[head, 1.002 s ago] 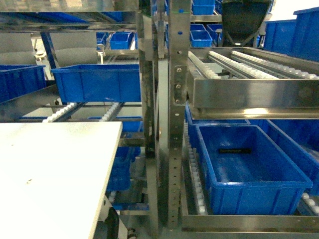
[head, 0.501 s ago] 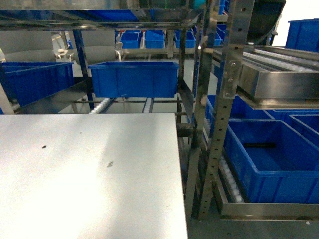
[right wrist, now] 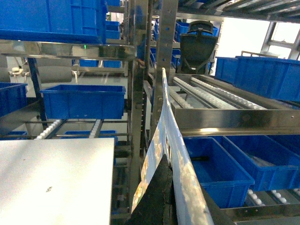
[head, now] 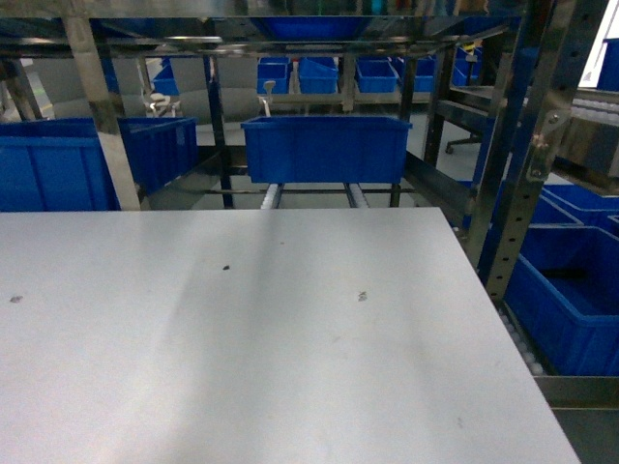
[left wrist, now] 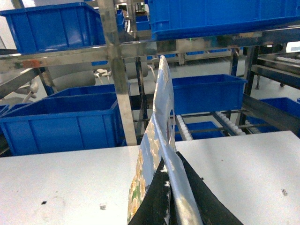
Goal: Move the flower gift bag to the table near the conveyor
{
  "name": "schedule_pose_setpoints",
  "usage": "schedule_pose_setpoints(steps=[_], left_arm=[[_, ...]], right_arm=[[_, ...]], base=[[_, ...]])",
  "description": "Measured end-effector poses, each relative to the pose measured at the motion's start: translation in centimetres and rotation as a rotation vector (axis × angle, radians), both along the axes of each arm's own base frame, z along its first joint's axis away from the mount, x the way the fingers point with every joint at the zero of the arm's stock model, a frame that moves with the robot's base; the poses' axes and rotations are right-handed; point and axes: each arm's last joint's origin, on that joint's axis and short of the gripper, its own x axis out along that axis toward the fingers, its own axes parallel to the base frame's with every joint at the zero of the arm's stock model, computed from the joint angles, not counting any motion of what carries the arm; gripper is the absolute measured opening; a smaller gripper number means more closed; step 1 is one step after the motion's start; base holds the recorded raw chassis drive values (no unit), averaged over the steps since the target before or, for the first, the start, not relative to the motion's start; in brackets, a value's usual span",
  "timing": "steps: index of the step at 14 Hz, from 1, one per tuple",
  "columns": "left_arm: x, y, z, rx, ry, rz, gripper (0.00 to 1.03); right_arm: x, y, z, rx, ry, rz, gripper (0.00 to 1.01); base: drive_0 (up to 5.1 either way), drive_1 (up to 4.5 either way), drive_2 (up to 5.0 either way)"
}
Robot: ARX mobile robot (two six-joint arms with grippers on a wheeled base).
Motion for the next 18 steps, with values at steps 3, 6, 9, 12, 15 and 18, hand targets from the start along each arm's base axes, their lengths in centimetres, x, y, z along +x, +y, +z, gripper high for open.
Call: schedule_pose_setpoints(steps=[3,6,9,12,15,18], left_arm=[[0.0,0.01,0.0,0.0,0.0,0.0,0.02],[0.0,0.01,0.0,0.0,0.0,0.001,0.02],[0.01,0.0,-0.01,0.0,0.001,0.0,0.02],[0.01,0.01,0.0,0.0,0.0,0.001,0.02],[0.01,0.0,0.02,0.0,-0.003,0.0,0.02],[0.01,0.0,0.0,0.0,0.0,0.0,0.02]], right_arm=[[0.01,0.0,0.0,0.0,0.0,0.0,0.02],[0.01,0.0,0.02,0.0,-0.002,0.0,0.02],[0.01,0.0,-0.01,0.0,0.002,0.0,0.02],[0.01,0.0,0.02,0.0,-0.002,0.0,0.02],[0.0,0.0,0.03,0.0,-0.003,0.0,0.02],[0.01,0.0,0.0,0.0,0.0,0.0,0.02]], base=[[-4.9,2.49,2.5],[-4.9,2.48,2.5],[-4.8,2.63,2.6],[-4.9,2.56,2.6],[-4.9,2.6,2.6],[-5.0,2.47,2.5]])
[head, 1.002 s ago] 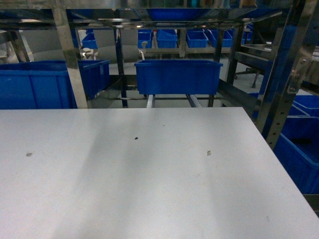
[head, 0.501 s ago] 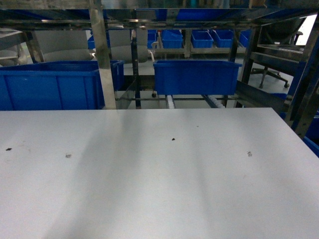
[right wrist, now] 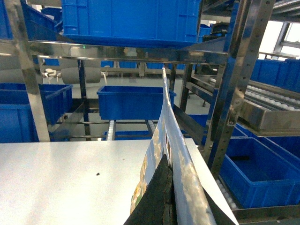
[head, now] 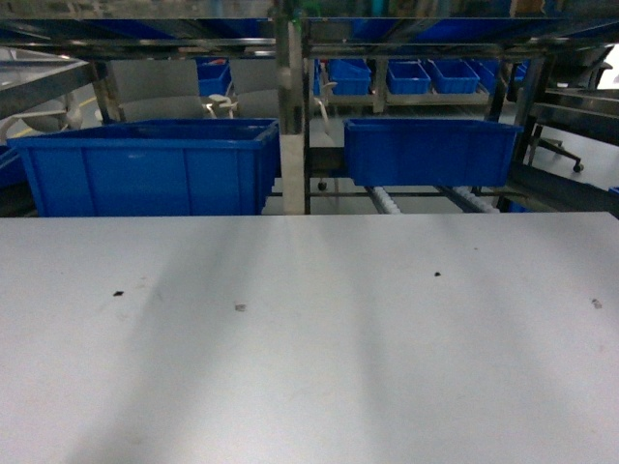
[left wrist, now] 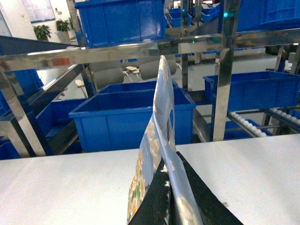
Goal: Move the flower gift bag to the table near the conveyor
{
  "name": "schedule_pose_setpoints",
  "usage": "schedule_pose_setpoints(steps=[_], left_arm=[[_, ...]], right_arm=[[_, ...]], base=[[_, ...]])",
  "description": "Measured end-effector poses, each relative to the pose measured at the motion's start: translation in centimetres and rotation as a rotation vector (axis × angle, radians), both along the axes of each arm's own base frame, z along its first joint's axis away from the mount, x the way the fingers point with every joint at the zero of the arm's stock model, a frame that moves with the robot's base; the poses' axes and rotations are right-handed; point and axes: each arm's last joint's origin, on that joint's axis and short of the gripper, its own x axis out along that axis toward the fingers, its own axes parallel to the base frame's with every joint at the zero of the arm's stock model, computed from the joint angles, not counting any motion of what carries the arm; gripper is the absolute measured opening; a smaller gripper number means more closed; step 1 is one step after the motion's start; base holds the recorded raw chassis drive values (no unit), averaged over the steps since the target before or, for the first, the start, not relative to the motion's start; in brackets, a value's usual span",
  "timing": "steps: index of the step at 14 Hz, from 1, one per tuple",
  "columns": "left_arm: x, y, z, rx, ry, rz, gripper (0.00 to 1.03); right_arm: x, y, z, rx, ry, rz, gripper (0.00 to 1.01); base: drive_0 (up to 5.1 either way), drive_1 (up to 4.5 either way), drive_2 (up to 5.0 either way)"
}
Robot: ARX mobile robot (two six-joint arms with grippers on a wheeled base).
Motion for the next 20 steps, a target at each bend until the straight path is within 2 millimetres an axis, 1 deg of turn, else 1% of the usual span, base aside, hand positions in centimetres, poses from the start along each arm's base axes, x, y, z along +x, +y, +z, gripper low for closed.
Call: schedule_pose_setpoints(steps=[4,7,18,19,20], left_arm=[[0.0,0.01,-0.01,0.001,0.002,0.0,0.02],[0.01,0.12,-0.01,0.001,0.001,0.016,0.02],[0.0,0.01,-0.06,0.003,0.004,0.0,0.02],[-0.06,0.0,0.07,0.002,-0.009,0.0,0.02],[0.15,-0.01,-0.24,0.005,0.015,0.0,0.02]], right_arm=[[-0.01,0.0,0.01,0.0,-0.001,0.0,0.02],[-0.02,0.02,0.04,0.0,-0.004,0.005,0.02],[-0.01,0.01,0.04,0.0,0.0,0.001,0.02],[-0.05,0.01,0.11,-0.001,-0.008,0.001,0.02],[0.13,-0.01,-0.08,0.002,0.013,0.0,0.02]], base=[[-5.0,2.44,2.4],[0.0,0.0,0.0],[0.0,4.27,-4.3],[0.0,0.0,0.0],[0.0,0.0,0.0]])
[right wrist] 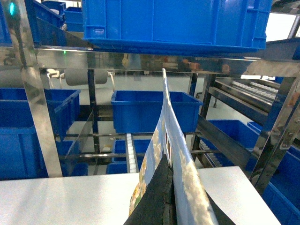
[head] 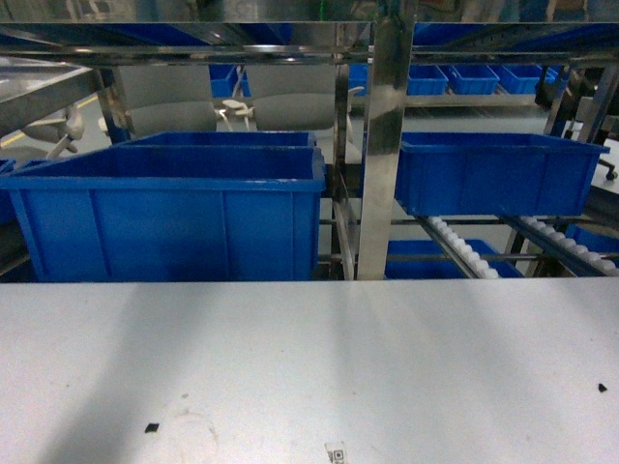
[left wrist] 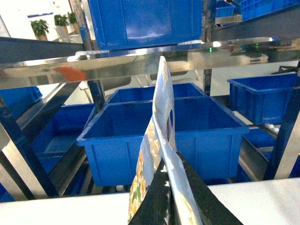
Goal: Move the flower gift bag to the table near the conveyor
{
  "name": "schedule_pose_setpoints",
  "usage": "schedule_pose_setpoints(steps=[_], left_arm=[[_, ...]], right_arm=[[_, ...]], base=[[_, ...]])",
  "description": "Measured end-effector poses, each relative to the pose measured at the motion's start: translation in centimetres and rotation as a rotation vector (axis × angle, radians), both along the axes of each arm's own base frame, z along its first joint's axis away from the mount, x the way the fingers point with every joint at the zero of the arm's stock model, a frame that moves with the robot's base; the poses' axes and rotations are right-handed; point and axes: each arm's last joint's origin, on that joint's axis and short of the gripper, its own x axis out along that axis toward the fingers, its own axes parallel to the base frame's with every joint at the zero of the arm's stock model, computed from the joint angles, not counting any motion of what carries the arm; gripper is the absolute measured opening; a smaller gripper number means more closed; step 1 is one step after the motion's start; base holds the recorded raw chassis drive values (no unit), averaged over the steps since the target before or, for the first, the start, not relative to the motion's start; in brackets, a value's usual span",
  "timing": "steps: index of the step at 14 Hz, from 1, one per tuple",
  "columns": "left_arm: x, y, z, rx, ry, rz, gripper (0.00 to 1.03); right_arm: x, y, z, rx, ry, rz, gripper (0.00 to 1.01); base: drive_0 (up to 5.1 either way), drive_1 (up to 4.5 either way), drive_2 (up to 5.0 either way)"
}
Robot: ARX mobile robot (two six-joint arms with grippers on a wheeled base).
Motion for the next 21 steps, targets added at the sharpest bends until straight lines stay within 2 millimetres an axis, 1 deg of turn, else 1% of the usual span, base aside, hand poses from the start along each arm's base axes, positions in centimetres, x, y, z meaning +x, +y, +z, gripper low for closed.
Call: schedule_pose_setpoints(steps=[3,5,7,9,10,12,15,18,21], left_arm=[[-0.1,0.0,0.0,-0.001,-0.006,0.0,0.02],[-0.1,0.0,0.1,-0.001,-0.009,0.0,0.02],[-0.1,0.0,0.1,-0.001,-0.009,0.0,0.02],[-0.1,0.0,0.1,-0.001,-0.009,0.0,0.02],[-0.1,0.0,0.1,-0.001,-0.009,0.0,0.02],[-0.1,0.0,0.1,-0.001,-0.009,0.0,0.02],[-0.1,0.0,0.1,-0.001,-0.01,0.0,0.02],[-0.1,0.0,0.1,-0.001,-0.009,0.0,0.02],[-0.1,0.0,0.1,-0.001,-0.009,0.0,0.02]], right_arm=[[-0.1,0.0,0.1,-0.002,-0.016,0.0,0.02],[0.7,0.6,0.4,-0.011,-0.039,0.024,0.02],[2.7,1.2,0.0,-0.027,-0.039,0.058,0.02],[5.6,1.5,-1.1,-0.028,-0.018,0.049,0.02],[6.9,1.6,-2.0,-0.028,-0.003,0.043,0.02],[9.1,1.7,-4.6,-0.023,0.068,0.053,0.02],[11.5,1.5,-8.4,-0.004,0.163,0.049,0.02],[13.3,0.1,-11.8,0.016,0.261,0.028,0.02],[14.2,-2.1,-14.1,0.04,0.303,0.0,0.02]], base=[[0.0,0.0,0.0],[0.0,0.0,0.0],[0.0,0.0,0.0],[0.0,0.0,0.0],[0.0,0.0,0.0],[0.0,0.0,0.0],[0.0,0.0,0.0],[0.0,0.0,0.0],[0.0,0.0,0.0]])
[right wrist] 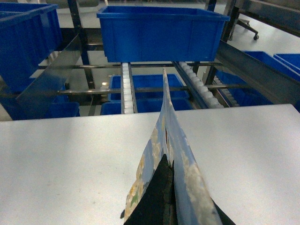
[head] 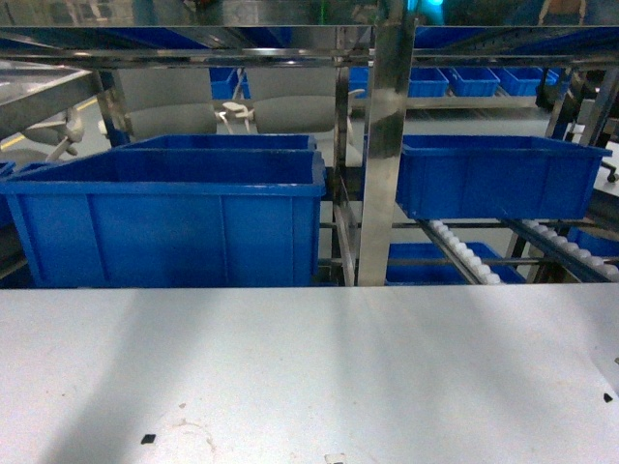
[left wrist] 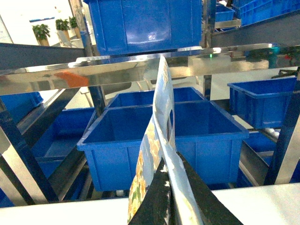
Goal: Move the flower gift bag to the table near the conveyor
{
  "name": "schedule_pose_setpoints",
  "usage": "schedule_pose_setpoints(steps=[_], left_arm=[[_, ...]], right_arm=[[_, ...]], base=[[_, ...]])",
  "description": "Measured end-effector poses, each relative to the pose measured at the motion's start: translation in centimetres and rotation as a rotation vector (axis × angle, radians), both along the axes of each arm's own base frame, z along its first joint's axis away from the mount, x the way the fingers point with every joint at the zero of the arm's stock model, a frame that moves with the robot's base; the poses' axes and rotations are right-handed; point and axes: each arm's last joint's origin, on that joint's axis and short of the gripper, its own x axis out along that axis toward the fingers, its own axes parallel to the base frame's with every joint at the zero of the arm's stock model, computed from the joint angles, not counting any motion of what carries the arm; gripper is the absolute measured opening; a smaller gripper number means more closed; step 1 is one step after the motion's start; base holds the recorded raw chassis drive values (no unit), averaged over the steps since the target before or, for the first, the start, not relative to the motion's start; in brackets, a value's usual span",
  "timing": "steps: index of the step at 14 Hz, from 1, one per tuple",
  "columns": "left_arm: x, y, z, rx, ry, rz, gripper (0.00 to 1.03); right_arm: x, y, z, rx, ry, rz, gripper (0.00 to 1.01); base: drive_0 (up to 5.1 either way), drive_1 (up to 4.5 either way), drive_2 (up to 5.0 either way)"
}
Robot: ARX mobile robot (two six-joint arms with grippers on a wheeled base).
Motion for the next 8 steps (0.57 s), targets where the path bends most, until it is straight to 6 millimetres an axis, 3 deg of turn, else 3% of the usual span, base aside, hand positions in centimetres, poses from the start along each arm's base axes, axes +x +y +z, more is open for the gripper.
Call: schedule_pose_setpoints(steps=[5,8], left_arm=[[0.0,0.0,0.0,0.0,0.0,0.0,0.02],[0.0,0.0,0.0,0.0,0.0,0.0,0.02]], right_arm=[[0.7,-1.1,-2.1,0.012,0.012,-0.01,0.02],[1.8,0.7,-1.8,0.004,-0.012,0.027,0.02]], base=[[0.0,0.0,0.0],[0.0,0.0,0.0]])
